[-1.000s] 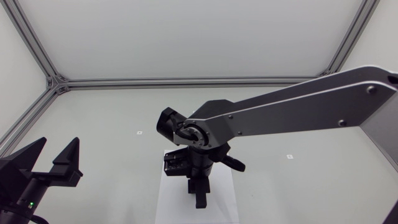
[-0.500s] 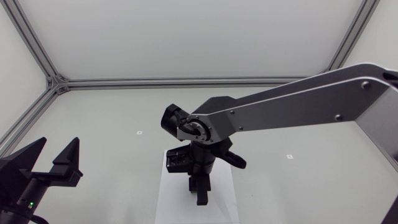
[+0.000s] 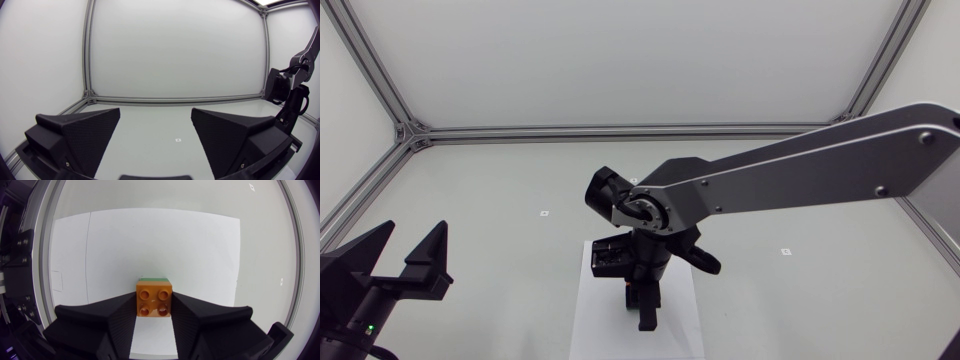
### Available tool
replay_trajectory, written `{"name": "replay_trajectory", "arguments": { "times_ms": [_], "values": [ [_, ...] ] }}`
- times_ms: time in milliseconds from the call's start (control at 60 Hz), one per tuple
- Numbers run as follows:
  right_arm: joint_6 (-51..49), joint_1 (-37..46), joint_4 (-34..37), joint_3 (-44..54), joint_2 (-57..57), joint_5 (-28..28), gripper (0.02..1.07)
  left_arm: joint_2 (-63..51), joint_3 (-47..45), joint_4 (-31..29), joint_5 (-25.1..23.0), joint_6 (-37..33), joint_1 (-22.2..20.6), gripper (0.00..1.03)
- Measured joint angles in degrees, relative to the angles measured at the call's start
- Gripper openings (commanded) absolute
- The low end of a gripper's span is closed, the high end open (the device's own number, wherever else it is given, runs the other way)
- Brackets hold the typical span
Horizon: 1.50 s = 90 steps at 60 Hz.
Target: Pick up the orange 2x2 brick with the right arm and stack it on top of the green 2x2 brick in the center
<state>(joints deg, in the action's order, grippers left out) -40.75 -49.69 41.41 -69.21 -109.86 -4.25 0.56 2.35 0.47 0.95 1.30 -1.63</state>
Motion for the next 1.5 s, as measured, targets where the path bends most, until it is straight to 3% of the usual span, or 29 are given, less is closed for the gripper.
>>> {"name": "replay_trajectory", "arguments": {
  "times_ms": [567,717,817,867,1500],
  "values": [
    [0.5,-1.3,0.0,0.2,1.0,2.4,0.21,0.0,0.0,0.0,0.0,0.0,0.0,0.99],
    [0.7,-1.3,0.0,0.2,1.1,2.6,0.32,0.0,0.0,0.0,0.0,0.0,0.0,0.99],
    [1.2,-1.3,0.0,0.2,1.1,2.6,0.51,0.0,0.0,0.0,0.0,0.0,0.0,0.99],
    [1.4,-1.3,0.0,0.2,1.1,2.6,0.55,0.0,0.0,0.0,0.0,0.0,0.0,0.99],
    [1.8,-1.3,1.0,2.7,0.0,4.0,0.54,0.0,0.0,0.0,0.0,0.0,0.0,0.99]
  ]
}}
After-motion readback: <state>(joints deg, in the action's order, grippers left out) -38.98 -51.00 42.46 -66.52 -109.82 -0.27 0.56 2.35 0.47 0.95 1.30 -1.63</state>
